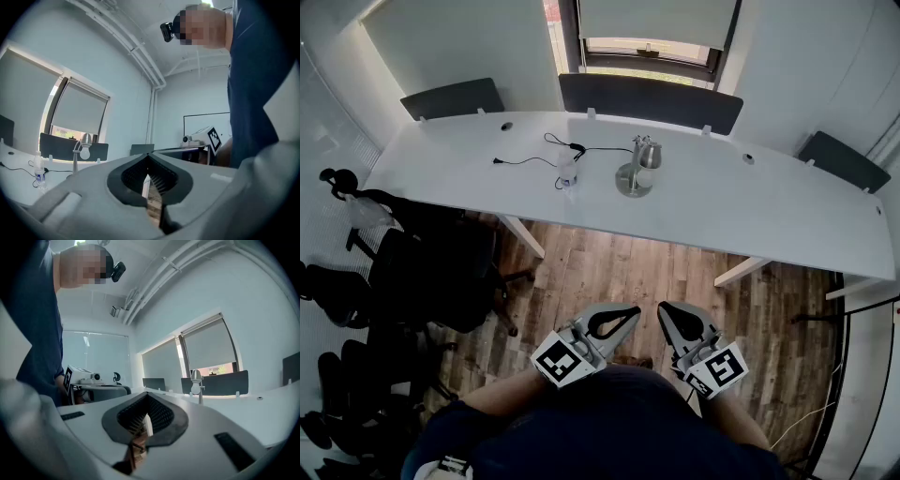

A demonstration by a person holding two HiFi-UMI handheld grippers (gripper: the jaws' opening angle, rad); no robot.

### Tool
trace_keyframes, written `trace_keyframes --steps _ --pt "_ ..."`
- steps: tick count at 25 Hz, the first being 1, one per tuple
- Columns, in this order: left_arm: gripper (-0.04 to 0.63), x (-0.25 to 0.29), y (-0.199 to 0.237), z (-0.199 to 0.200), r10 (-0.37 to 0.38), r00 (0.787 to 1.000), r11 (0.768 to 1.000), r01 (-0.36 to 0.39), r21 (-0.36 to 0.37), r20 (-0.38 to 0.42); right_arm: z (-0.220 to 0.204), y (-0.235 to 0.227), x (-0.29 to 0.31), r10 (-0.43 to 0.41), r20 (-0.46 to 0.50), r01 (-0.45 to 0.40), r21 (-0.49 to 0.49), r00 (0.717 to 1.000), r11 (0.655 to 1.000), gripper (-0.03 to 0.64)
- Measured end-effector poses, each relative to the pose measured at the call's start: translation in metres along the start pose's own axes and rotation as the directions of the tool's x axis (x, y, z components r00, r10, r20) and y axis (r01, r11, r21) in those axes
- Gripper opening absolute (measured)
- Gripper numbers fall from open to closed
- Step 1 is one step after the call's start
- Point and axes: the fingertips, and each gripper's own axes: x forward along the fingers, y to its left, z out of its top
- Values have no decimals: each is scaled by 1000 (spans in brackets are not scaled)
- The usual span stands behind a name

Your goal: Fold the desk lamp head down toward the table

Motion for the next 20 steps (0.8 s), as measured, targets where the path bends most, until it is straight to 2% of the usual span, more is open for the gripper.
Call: trace_keyframes --steps 4,10,16,20 --pt "6 3 1 -1 2 1000 1000 -2 -13 -5 0 -2 0 3 2 -3 -10 1000 1000 8" --pt "6 11 1 0 13 1000 1000 -12 9 -7 -1 -6 -2 19 9 -19 2 1000 1000 8" --pt "6 26 1 0 44 999 999 -43 21 -12 1 -17 -5 64 13 -64 11 998 998 8" --pt "6 38 2 -1 89 996 996 -89 26 -7 2 -27 -9 113 29 -113 18 993 993 9"
